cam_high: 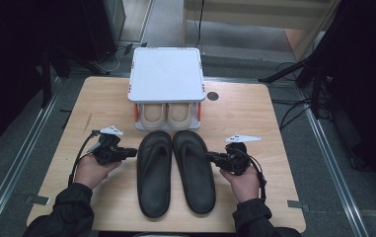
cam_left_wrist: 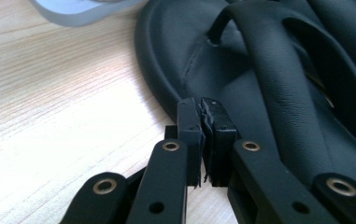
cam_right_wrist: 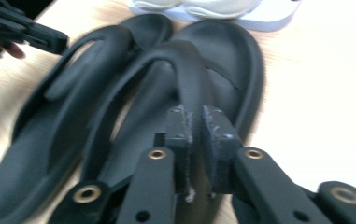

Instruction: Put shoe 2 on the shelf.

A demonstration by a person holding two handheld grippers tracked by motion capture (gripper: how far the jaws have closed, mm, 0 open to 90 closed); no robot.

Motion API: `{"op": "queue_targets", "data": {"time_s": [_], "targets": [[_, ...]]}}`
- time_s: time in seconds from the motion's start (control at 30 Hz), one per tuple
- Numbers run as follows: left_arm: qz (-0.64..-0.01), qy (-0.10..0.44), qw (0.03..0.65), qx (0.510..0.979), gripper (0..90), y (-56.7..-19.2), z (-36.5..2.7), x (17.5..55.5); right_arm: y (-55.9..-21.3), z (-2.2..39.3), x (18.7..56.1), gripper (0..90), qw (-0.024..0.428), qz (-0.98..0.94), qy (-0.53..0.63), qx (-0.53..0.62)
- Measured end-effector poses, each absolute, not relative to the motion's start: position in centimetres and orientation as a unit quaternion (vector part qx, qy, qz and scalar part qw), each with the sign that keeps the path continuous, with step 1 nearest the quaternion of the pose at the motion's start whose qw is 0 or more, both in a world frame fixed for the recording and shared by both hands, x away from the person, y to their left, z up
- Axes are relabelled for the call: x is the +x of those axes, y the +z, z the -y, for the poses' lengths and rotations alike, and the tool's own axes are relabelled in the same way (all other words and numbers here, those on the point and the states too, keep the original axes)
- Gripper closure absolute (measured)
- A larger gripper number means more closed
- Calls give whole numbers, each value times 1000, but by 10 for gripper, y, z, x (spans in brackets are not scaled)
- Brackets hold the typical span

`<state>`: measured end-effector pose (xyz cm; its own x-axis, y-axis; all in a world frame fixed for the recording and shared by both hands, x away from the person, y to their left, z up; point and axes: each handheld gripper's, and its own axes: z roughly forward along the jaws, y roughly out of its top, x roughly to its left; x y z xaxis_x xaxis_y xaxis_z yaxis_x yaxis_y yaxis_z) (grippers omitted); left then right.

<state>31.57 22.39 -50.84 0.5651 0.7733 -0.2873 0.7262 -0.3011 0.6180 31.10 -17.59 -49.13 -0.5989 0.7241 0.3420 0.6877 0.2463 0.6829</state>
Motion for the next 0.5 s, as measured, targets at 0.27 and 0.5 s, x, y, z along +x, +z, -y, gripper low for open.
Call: {"op": "queue_targets", "data": {"time_s": [0.27, 0.5], "targets": [[-473, 34, 349, 809, 866, -519, -220, 324, -506, 181, 331, 900, 39, -788, 384, 480], [-472, 31, 340, 813, 864, -523, -217, 327, -515, 176, 338, 900, 36, -796, 365, 481]]}}
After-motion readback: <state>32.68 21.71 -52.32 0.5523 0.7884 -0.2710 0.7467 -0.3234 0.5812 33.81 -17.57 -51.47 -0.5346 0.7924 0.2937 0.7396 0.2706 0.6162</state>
